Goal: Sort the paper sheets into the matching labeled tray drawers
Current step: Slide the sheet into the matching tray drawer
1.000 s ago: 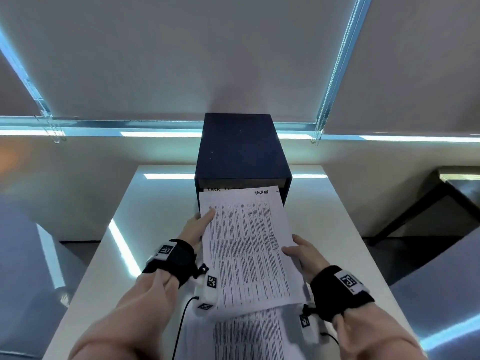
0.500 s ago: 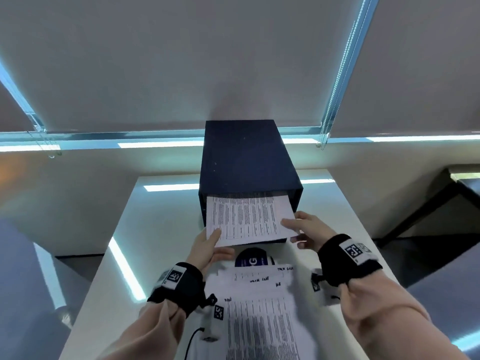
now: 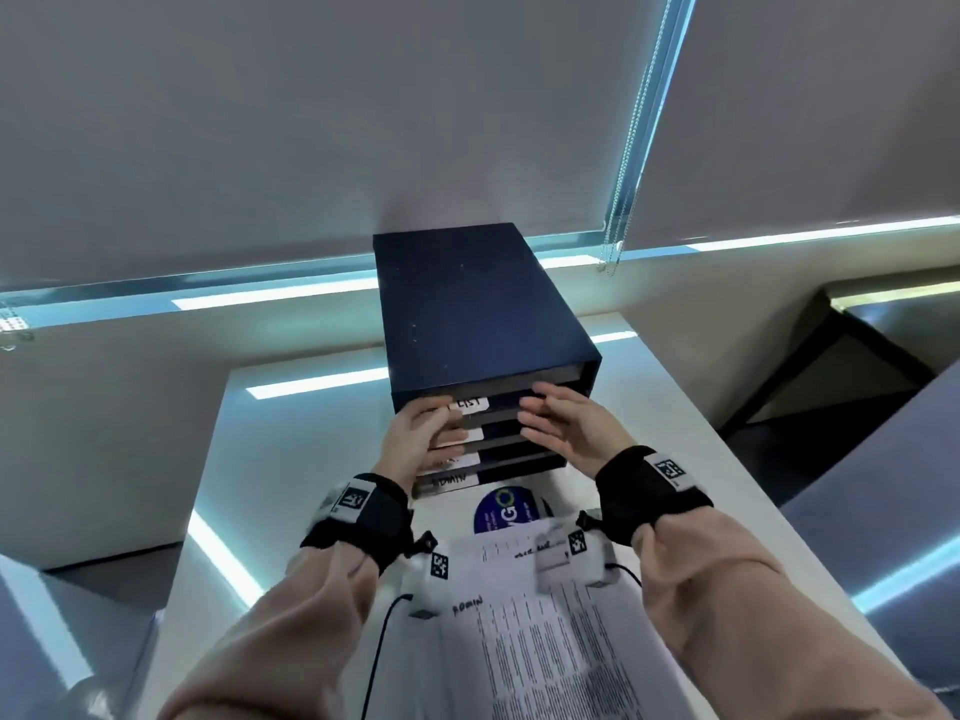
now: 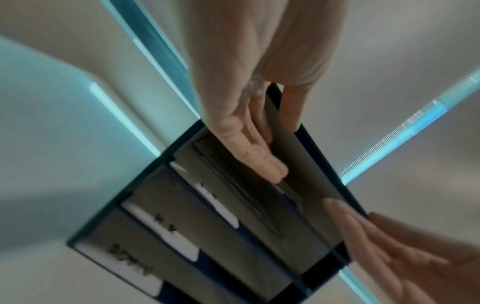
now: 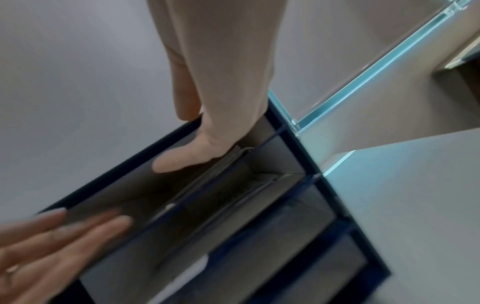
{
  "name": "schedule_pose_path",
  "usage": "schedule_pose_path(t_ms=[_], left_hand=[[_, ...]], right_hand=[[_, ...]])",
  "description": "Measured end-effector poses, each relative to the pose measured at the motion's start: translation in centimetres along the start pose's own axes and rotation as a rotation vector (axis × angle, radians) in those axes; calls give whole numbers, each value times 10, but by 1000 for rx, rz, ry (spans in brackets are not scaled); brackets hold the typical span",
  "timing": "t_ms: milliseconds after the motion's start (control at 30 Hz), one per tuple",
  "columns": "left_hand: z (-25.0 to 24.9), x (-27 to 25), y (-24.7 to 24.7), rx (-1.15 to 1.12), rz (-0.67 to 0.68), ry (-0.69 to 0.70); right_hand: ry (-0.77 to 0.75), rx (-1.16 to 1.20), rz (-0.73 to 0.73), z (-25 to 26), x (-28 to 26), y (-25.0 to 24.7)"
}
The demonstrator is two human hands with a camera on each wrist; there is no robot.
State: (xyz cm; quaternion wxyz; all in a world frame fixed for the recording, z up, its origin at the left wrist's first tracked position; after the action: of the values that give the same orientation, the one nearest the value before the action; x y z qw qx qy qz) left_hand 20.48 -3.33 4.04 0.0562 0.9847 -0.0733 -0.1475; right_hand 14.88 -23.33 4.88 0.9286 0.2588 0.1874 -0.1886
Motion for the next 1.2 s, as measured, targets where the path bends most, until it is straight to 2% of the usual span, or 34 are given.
schedule_pose_path(t_ms=[167, 233, 300, 400, 533, 700, 833, 933, 1000, 1067, 1133, 1200], left_hand=[[100, -25, -28, 536, -85, -89], [133, -40, -35, 805, -122, -28], [152, -60, -34, 970, -92, 77], [163, -88, -25, 1152, -36, 321], [166, -101, -21, 1265, -54, 350], [163, -106, -17, 1174, -101, 282], [163, -109, -11, 1124, 15, 119], [145, -114, -1, 1141, 135, 163], [119, -123, 8, 921, 217, 220], [91, -132, 9, 576, 227, 173], [73, -131, 1, 303, 163, 88], [65, -122, -10, 158, 74, -2]], right_hand=[[171, -372, -256, -81, -37, -91], [218, -696, -367, -114, -46, -136], [204, -1003, -419, -135, -58, -165], [141, -1118, -408, -154, -74, -180], [103, -1187, -410, -158, -80, -181], [45, -1152, -438, -150, -80, -183], [57, -1010, -393, -151, -82, -189], [-6, -899, -320, -143, -86, -186], [-2, -768, -248, -132, -87, -179], [85, -567, -113, -121, -92, -164], [164, -476, 21, -112, -97, -151], [208, -429, 120, -107, -97, -141]])
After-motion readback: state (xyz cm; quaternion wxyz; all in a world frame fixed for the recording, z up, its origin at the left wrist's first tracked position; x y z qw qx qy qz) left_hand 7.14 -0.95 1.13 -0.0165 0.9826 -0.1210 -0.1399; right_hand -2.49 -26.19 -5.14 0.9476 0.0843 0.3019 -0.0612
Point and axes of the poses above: each hand's wrist, its own x-axis towards the middle knuckle, its own y-axis out of the palm, z = x × y, the point moved 7 cm from there along x, towards the middle knuckle, and after that the axes turned 6 degrees about -z, right-handed, at the moved point
